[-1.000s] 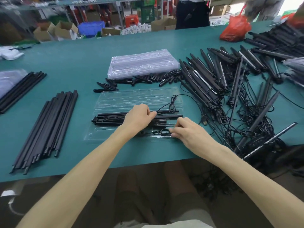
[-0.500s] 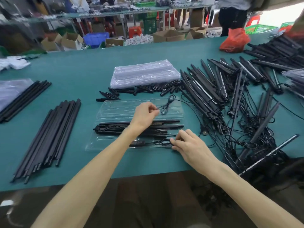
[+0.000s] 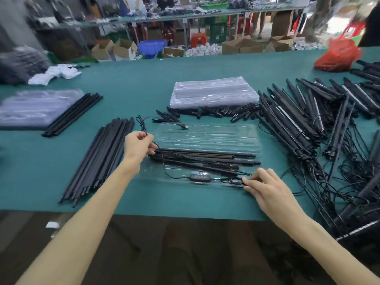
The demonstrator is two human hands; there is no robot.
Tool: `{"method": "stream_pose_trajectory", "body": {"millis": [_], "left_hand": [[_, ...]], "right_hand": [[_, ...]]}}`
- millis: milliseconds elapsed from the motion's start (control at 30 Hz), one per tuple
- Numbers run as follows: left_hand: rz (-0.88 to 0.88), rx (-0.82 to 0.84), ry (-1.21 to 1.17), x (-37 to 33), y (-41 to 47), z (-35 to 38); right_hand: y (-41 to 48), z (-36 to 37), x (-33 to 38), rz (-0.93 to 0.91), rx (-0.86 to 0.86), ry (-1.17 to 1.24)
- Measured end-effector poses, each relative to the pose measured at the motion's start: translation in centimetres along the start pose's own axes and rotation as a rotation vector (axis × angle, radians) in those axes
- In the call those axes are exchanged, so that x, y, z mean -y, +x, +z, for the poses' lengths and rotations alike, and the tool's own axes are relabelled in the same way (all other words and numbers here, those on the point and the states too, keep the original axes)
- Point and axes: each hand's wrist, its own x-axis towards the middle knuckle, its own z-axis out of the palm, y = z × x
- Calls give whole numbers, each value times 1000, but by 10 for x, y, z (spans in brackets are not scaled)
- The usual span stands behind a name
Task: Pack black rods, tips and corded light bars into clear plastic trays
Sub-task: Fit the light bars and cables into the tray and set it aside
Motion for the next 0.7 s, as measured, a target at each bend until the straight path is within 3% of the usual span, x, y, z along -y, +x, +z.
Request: {"method": "stream_pose_trajectory", "body": {"millis": [233, 300, 433, 567, 700], "left_hand": [[-61, -204, 290, 18, 0, -28], [50, -233, 384, 17, -5, -29], [426, -58, 549, 10, -7, -17], [272, 122, 603, 6, -3, -3], [226, 89, 675, 18, -5, -5]], "right_hand": [[-2, -2, 4, 9, -4, 2], [-1, -2, 5, 16, -9, 8], [-1, -3, 6, 20, -7, 3], [-1, -4, 8, 17, -11, 12], [2, -8, 9, 4, -2, 13]]}}
